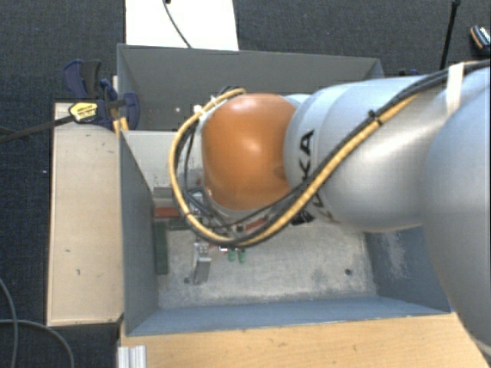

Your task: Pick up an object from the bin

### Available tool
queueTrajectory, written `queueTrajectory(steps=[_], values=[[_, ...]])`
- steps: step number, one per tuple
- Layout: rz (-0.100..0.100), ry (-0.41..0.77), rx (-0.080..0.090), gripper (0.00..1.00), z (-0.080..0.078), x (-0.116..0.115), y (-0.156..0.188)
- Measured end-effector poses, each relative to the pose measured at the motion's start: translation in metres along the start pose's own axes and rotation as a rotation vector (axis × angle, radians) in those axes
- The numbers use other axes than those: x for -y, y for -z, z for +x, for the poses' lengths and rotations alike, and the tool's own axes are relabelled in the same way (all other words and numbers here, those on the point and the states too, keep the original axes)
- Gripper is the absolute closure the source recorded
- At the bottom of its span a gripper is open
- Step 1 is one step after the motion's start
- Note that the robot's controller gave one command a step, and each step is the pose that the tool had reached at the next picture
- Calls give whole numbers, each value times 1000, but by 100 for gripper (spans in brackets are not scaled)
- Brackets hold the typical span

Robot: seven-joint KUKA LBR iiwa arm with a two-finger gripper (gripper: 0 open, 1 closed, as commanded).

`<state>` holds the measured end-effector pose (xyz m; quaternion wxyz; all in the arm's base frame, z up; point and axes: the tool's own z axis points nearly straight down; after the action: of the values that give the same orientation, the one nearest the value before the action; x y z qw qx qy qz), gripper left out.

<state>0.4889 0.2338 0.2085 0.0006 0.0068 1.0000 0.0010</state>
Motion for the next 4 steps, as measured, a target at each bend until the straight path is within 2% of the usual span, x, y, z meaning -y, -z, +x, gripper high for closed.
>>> queueTrajectory(steps=[1, 2, 3, 4], values=[[3, -87, -5, 0, -40, 40, -142], [4, -273, -2, 0, -56, 96, -138], [-1, -270, 3, 0, -81, 70, -138], [-1, -275, 4, 100, -81, 72, -135]])
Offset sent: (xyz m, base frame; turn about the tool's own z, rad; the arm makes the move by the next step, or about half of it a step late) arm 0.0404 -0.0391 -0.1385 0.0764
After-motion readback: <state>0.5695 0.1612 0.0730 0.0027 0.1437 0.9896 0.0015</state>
